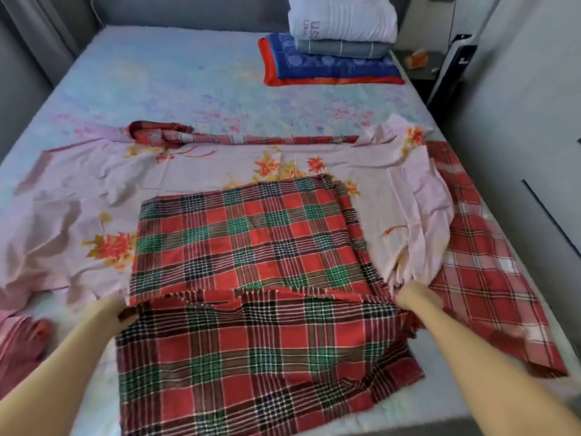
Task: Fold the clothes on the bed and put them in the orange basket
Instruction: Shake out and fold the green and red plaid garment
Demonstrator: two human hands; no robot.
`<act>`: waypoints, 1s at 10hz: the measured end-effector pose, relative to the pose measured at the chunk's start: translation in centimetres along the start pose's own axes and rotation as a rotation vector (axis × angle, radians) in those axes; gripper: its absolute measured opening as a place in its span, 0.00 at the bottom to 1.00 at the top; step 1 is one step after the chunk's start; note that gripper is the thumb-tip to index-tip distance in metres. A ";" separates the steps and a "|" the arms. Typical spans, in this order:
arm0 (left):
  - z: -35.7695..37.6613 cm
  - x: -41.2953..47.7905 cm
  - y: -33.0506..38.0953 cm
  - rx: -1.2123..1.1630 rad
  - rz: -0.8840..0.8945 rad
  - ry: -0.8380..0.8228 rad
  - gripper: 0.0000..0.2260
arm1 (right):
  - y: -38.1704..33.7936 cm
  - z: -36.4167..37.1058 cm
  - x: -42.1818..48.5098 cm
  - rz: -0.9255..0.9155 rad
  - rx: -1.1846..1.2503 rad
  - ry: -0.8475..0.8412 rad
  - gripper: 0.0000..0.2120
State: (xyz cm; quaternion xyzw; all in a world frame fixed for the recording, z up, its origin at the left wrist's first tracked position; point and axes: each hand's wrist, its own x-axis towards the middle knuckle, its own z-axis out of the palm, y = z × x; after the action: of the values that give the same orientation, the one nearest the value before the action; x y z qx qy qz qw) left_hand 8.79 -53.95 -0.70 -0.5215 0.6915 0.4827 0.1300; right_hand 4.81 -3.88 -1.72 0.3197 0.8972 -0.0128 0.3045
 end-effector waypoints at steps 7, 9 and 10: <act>42.8 6.0 19.0 0.750 0.853 -0.246 0.12 | -15.8 4.0 21.3 -0.242 0.886 -0.393 0.21; 49.5 9.0 24.2 0.992 1.016 -0.097 0.18 | -21.2 1.1 24.8 -0.387 0.925 -0.385 0.15; 51.9 10.9 26.9 1.158 1.060 -0.047 0.24 | -22.7 -0.2 25.5 -0.452 1.102 -0.412 0.11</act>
State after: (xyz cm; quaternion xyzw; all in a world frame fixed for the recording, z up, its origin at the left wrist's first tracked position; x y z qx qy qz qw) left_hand -35.40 -18.99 -19.77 0.0394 0.9867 0.0538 0.1480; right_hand -24.04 -7.48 -19.55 0.2229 0.7273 -0.5985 0.2514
